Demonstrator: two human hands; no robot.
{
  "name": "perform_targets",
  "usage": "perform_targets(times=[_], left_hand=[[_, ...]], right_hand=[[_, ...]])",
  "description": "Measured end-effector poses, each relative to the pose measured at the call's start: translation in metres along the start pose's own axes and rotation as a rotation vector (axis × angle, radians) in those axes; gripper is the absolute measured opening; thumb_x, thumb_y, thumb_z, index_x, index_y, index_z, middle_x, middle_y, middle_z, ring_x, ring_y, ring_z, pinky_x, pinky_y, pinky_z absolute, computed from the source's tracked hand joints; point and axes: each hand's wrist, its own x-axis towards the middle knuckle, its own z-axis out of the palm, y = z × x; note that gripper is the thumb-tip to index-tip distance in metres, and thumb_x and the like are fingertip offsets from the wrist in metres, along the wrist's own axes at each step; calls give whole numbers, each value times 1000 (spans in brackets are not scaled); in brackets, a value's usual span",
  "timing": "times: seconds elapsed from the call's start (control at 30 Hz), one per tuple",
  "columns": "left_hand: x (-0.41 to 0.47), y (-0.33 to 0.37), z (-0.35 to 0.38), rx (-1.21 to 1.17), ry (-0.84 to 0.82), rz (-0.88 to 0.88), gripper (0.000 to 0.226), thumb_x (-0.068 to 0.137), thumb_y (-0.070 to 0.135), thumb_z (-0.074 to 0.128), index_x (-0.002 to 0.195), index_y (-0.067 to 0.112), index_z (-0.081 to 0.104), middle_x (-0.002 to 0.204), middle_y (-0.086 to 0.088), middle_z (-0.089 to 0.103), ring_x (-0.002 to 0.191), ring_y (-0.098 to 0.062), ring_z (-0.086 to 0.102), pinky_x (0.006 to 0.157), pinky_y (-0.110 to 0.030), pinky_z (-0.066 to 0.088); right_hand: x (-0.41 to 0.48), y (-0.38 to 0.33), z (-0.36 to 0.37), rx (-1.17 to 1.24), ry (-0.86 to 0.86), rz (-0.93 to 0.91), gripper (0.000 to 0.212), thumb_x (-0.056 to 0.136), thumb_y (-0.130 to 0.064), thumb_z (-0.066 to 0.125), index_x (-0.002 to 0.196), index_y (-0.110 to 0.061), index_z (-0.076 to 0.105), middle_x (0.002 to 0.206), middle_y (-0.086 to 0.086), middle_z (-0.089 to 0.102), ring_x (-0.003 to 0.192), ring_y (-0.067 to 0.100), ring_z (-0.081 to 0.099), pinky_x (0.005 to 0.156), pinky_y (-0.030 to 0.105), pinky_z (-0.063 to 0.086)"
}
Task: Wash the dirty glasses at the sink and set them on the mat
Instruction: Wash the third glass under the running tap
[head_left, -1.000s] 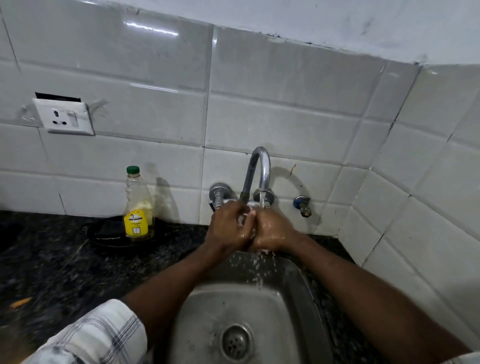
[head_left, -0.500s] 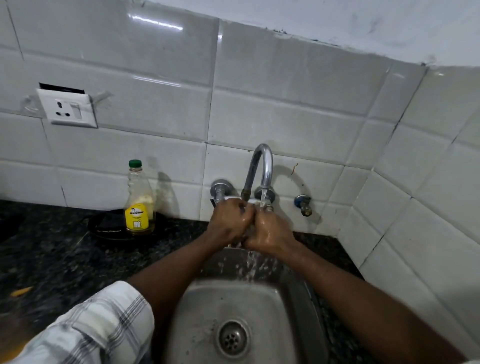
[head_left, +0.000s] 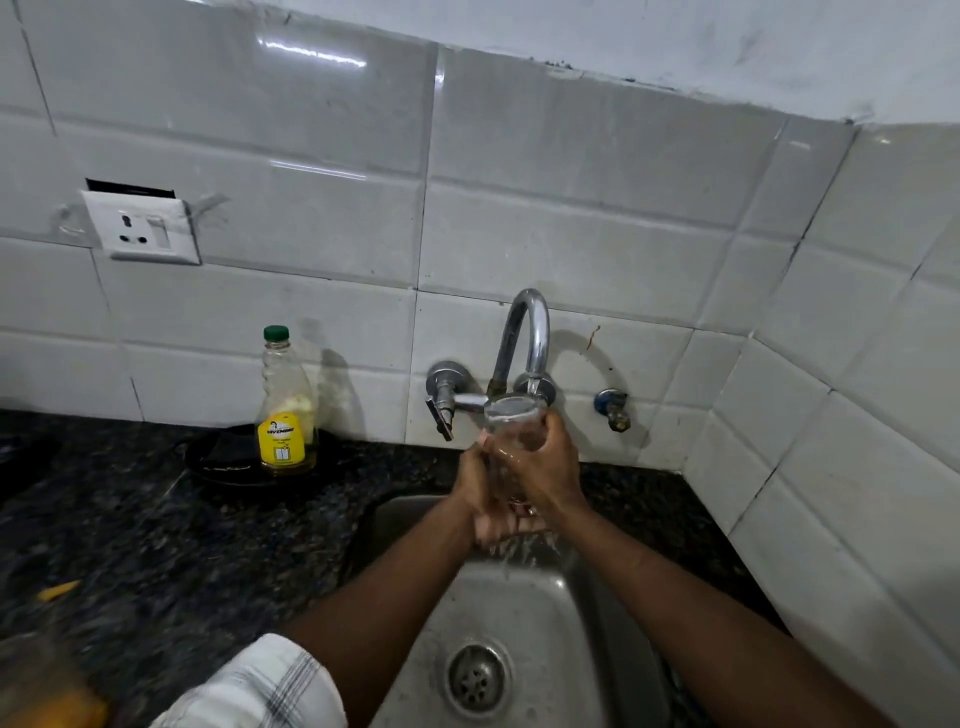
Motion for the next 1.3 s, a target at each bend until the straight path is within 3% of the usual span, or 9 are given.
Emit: perform_targets(times=[0.27,0.5,0.7,0.77,0.83,0.93,1.03,1.13,1.3], left_hand=[[-3,8,19,-227,82,217,47,93,36,39,101,4,73,94,-17,72,81,-27,69,69,-35,58],[-4,15,29,325,802,806,23,94,21,59,81,7,72,74,-6,68,69,-20,63,49,-15,40],[2,23,-3,945,721,1304,26,93,25,54,94,6,72,89,-3,66,74,-11,56,62,-10,35],[3,30,-4,874,711,1186,26,94,25,54,88,7,72,80,-1,67,69,-11,58,58,-12,38],[14,44,-10,745,653,769,30,94,31,56,87,6,69,77,-3,68,69,-15,63,58,-20,46],[14,58,-12,628,570,348,46,84,44,52,110,8,66,101,-12,71,84,-25,67,65,-31,54],[10,63,-3,723,662,394,41,93,32,50,122,4,57,98,-9,65,74,-19,60,52,-27,38],[7,63,10,1015,746,444,46,95,36,49,129,6,55,105,-10,66,77,-18,58,56,-26,37],[7,42,18,1255,519,686,35,101,36,45,81,13,62,85,-6,68,66,-15,60,67,-33,57]], right_hand=[[8,-9,-3,257,1,20,62,56,-14,82,111,-34,60,105,-3,70,96,20,69,81,44,60],[19,-24,7,552,162,348,36,64,-9,84,98,-13,73,89,8,77,74,22,72,57,29,55],[27,-13,21,575,103,455,52,55,-35,86,100,-12,74,93,8,77,80,23,74,56,28,54],[24,-10,20,453,160,318,42,68,-33,84,103,-14,70,94,5,76,82,22,73,60,28,57],[22,-5,13,158,153,109,50,72,-39,83,113,-16,64,105,1,71,90,18,70,73,29,59],[19,3,-1,-76,-83,-70,62,70,-37,85,120,-20,55,117,1,63,98,14,66,79,32,59],[21,1,-22,-167,-282,-128,73,68,-28,88,128,-21,47,114,-8,62,93,0,64,73,16,53],[25,7,-40,-701,-248,-444,68,71,-35,82,127,-20,48,115,-3,61,99,12,60,82,27,52],[21,14,-32,-1053,-263,-619,80,71,-28,83,138,-12,43,129,9,60,113,26,59,98,37,48]])
